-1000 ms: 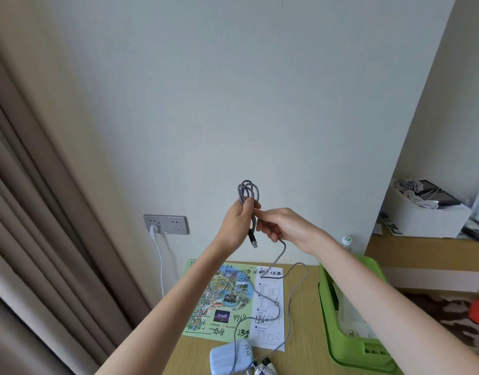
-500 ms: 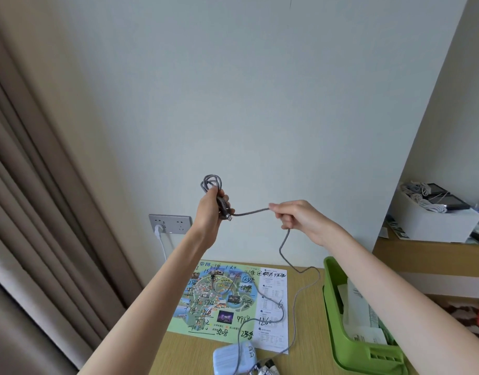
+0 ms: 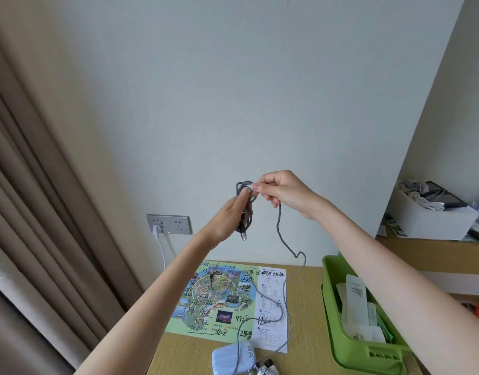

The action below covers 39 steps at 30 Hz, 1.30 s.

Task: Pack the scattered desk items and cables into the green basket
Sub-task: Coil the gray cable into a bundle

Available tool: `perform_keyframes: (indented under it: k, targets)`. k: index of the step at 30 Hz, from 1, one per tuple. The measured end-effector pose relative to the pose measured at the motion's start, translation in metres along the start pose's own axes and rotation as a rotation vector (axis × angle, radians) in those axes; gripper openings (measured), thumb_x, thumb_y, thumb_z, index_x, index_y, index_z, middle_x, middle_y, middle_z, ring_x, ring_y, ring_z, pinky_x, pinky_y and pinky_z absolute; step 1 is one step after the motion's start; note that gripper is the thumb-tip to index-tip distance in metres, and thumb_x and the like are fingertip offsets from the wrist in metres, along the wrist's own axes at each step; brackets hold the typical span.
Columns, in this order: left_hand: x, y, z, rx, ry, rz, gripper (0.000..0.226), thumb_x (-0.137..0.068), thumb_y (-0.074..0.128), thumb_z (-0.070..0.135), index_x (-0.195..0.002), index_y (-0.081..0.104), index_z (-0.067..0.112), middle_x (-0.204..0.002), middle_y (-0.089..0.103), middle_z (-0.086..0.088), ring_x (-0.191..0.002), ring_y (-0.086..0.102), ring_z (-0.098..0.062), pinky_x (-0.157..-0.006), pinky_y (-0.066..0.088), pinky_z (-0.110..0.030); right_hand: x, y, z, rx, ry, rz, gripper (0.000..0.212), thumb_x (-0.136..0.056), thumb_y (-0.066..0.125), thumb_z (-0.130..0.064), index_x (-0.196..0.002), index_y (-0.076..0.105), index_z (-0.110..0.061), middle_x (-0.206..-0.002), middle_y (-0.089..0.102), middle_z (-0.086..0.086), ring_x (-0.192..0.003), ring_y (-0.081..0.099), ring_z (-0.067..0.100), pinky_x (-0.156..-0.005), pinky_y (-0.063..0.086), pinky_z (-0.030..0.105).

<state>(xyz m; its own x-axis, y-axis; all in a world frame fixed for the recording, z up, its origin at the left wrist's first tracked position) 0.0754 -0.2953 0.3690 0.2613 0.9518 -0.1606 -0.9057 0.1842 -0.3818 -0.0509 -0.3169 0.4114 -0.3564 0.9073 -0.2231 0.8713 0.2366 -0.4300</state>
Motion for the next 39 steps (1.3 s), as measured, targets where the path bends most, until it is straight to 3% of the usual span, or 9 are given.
perform_keyframes:
  k: [4, 8, 10, 12, 17, 22, 28, 35, 39]
  targets:
    - [0.008, 0.021, 0.008, -0.046, 0.011, -0.146, 0.047, -0.103, 0.028, 0.043, -0.081, 0.047, 0.007, -0.058, 0.047, -0.003, -0.05, 0.042, -0.011, -0.047, 0.036, -0.014, -0.003, 0.002, -0.002, 0.024, -0.026, 0.026, 0.018, -0.088, 0.07, -0.021, -0.082, 0.068, -0.003, -0.063, 0.058, 0.002, -0.045, 0.043, 0.001, -0.048, 0.035, 0.016]
    - [0.009, 0.025, 0.002, -0.079, -0.07, -0.198, 0.038, -0.103, 0.035, 0.034, -0.078, 0.046, 0.008, -0.059, 0.046, -0.003, -0.048, 0.04, -0.011, -0.05, 0.035, -0.022, -0.003, 0.001, -0.001, -0.041, -0.056, 0.069, 0.016, -0.079, 0.078, -0.015, -0.08, 0.065, -0.006, -0.07, 0.066, 0.003, -0.058, 0.058, 0.003, -0.057, 0.043, 0.013]
    - [0.01, 0.023, 0.003, -0.013, -0.079, -0.193, 0.034, -0.103, 0.033, 0.029, -0.075, 0.045, 0.012, -0.061, 0.045, -0.001, -0.048, 0.038, -0.01, -0.052, 0.033, -0.025, -0.002, -0.003, 0.006, -0.153, -0.029, 0.125, 0.02, -0.081, 0.077, -0.019, -0.081, 0.059, -0.011, -0.065, 0.062, -0.003, -0.05, 0.05, 0.002, -0.049, 0.037, 0.013]
    - [0.009, 0.019, 0.008, 0.04, -0.057, -0.16, 0.034, -0.102, 0.032, 0.027, -0.073, 0.044, 0.015, -0.063, 0.044, 0.003, -0.049, 0.036, -0.009, -0.052, 0.032, -0.025, -0.001, -0.006, 0.018, -0.279, 0.043, 0.183, 0.024, -0.087, 0.071, -0.031, -0.081, 0.054, -0.015, -0.058, 0.052, -0.01, -0.045, 0.04, 0.004, -0.048, 0.033, 0.019]
    - [0.001, -0.008, 0.013, 0.15, -0.021, 0.09, 0.033, -0.099, 0.033, 0.026, -0.07, 0.044, 0.013, -0.062, 0.039, -0.002, -0.052, 0.033, -0.014, -0.051, 0.027, -0.029, 0.01, 0.002, 0.047, -0.38, 0.163, 0.194, 0.04, -0.097, 0.048, -0.05, -0.084, 0.06, -0.014, -0.066, 0.049, -0.003, -0.051, 0.039, 0.011, -0.055, 0.036, 0.023]
    - [-0.004, -0.022, 0.01, 0.279, -0.018, 0.293, 0.035, -0.1, 0.031, 0.027, -0.082, 0.057, 0.012, -0.054, 0.042, 0.006, -0.045, 0.036, -0.009, -0.046, 0.029, -0.023, 0.018, 0.015, 0.049, -0.308, 0.09, 0.194, 0.041, -0.102, 0.042, -0.038, -0.074, 0.057, -0.013, -0.059, 0.042, -0.007, -0.052, 0.038, 0.009, -0.057, 0.036, 0.022]
    - [-0.008, -0.007, 0.012, 0.272, -0.005, 0.268, 0.042, -0.103, 0.028, 0.028, -0.105, 0.065, 0.009, -0.053, 0.043, 0.006, -0.046, 0.039, -0.009, -0.046, 0.032, -0.02, 0.018, 0.03, 0.036, -0.258, 0.038, 0.165, 0.043, -0.104, 0.041, -0.035, -0.069, 0.052, -0.013, -0.054, 0.037, -0.004, -0.047, 0.033, 0.01, -0.049, 0.03, 0.023]
    - [-0.007, 0.001, 0.016, 0.229, -0.01, 0.164, 0.032, -0.101, 0.034, 0.029, -0.083, 0.051, 0.009, -0.052, 0.052, -0.004, -0.044, 0.044, -0.012, -0.041, 0.034, -0.016, 0.019, 0.039, 0.037, -0.279, 0.078, 0.028, 0.046, -0.102, 0.045, -0.037, -0.064, 0.053, -0.013, -0.049, 0.04, -0.004, -0.043, 0.031, 0.01, -0.044, 0.025, 0.021]
    - [-0.006, -0.001, 0.012, 0.235, -0.048, 0.151, 0.033, -0.101, 0.034, 0.031, -0.076, 0.044, 0.012, -0.052, 0.05, -0.004, -0.044, 0.044, -0.013, -0.043, 0.035, -0.018, 0.018, 0.04, 0.038, -0.218, 0.104, -0.031, 0.048, -0.099, 0.047, -0.044, -0.063, 0.06, -0.015, -0.055, 0.045, 0.0, -0.045, 0.037, 0.011, -0.045, 0.031, 0.019]
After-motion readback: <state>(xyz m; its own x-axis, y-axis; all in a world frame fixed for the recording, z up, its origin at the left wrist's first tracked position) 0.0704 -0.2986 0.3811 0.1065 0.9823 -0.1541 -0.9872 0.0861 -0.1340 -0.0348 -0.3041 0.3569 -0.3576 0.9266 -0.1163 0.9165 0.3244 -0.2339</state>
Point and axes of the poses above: each hand's wrist, its own x-axis away from the middle knuckle, its own y-axis out of the palm, z = x × y, the point moved 7 cm from there along -x, towards the middle knuckle
